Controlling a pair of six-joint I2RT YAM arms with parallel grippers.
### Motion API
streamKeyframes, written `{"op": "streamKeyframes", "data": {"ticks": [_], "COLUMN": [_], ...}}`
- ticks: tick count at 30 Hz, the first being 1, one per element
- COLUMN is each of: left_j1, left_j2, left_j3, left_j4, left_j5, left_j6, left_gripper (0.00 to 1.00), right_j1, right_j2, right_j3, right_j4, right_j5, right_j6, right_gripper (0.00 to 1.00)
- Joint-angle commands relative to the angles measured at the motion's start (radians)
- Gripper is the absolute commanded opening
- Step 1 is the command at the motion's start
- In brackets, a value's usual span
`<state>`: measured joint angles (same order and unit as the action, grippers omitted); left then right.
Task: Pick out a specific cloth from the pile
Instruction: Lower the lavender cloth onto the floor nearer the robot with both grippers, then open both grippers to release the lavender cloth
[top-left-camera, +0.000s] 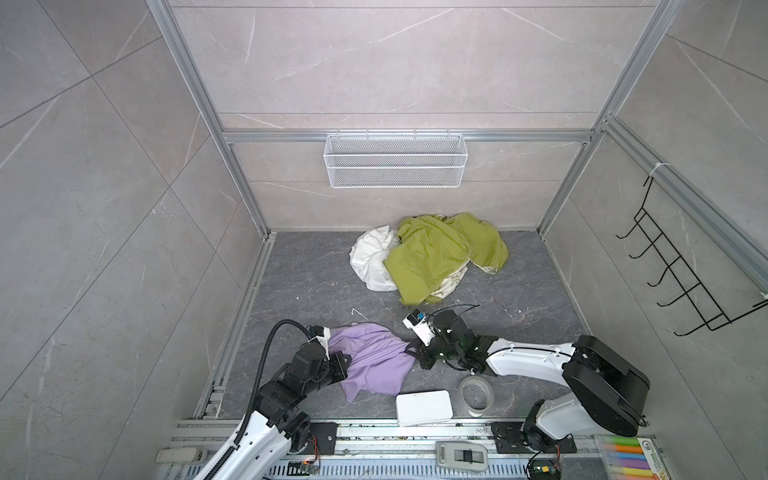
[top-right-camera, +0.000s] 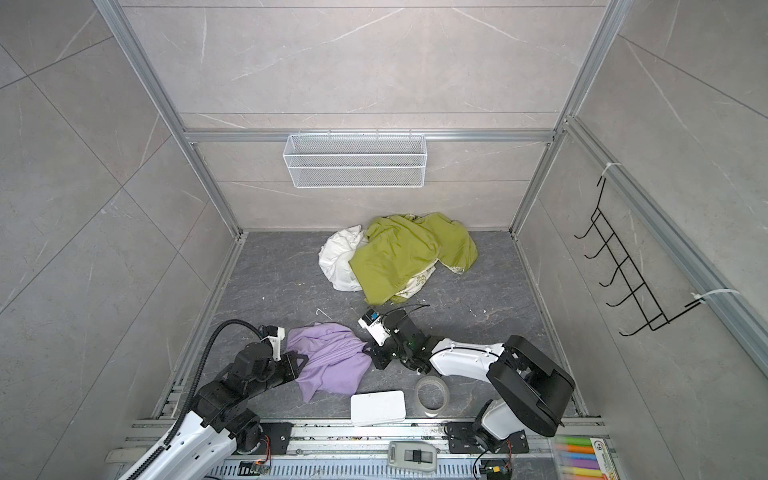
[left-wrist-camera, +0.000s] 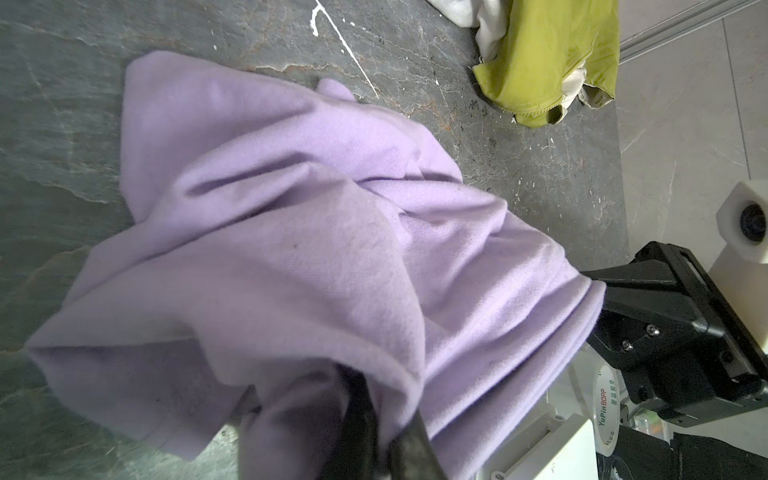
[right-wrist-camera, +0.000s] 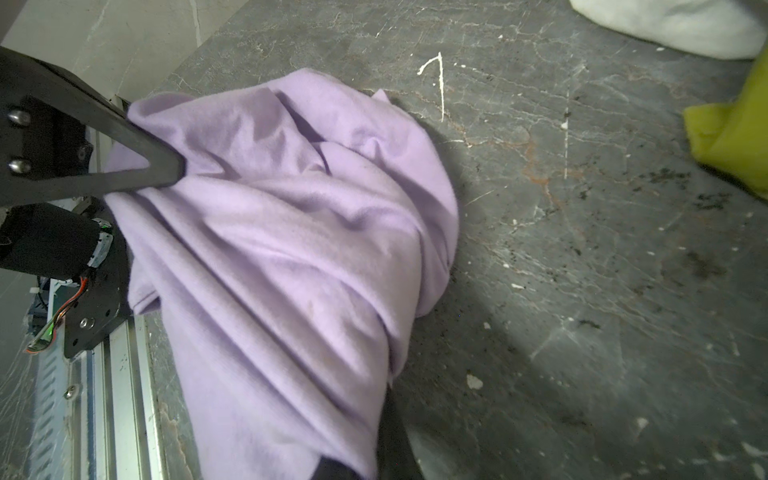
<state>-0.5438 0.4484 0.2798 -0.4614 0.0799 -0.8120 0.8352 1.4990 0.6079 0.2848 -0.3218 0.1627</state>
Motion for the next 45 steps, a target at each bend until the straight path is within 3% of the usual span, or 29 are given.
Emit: {"op": "streamKeyframes", "data": {"ticks": [1,10,12,15,19,23,31,35,40,45], "left_j1": [0.004,0.002,0.003,0.004,0.003,0.004,0.004,0.004,0.004,0.006], "left_j2": [-0.002,0.004,0.004,0.002,-0.007,-0.007,-0.003,0.016,0.1,0.264], "left_j3": [-0.018,-0.039,-0.038,-0.027,-0.002,0.057,0.152,0.221,0.312,0.351], "left_j4": [-0.033,-0.02,-0.016,-0.005,-0.012,-0.057,-0.104,-0.11,-0.101,-0.035], "left_j5": [-0.054,-0.055,-0.05,-0.034,-0.041,-0.073,-0.126,-0.171,-0.294,-0.398], "left_j6": [-0.002,-0.009,-0.007,0.01,0.021,0.051,0.066,0.134,0.262,0.348], "left_gripper": [0.0,0.0,0.02,0.23,0.41,0.51,0.6,0.66,0.81,0.81], "right_j1": [-0.028,-0.028,-0.027,-0.028,-0.027,-0.028,-0.027,-0.029,-0.056,-0.11], "right_j2": [0.019,0.068,0.067,0.042,-0.006,-0.072,-0.236,-0.294,-0.344,-0.371], "right_j3": [-0.022,-0.033,-0.033,-0.016,0.004,0.012,0.017,0.034,0.09,0.077], "right_j4": [-0.008,0.043,0.044,0.02,-0.021,-0.07,-0.18,-0.229,-0.27,-0.144], "right_j5": [0.036,0.007,0.002,-0.014,-0.008,0.005,0.05,0.136,0.325,0.558], "right_j6": [0.018,0.046,0.05,0.055,0.055,0.049,0.037,0.005,-0.064,-0.086], "right_gripper": [0.0,0.0,0.06,0.21,0.37,0.49,0.57,0.63,0.65,0.69]}}
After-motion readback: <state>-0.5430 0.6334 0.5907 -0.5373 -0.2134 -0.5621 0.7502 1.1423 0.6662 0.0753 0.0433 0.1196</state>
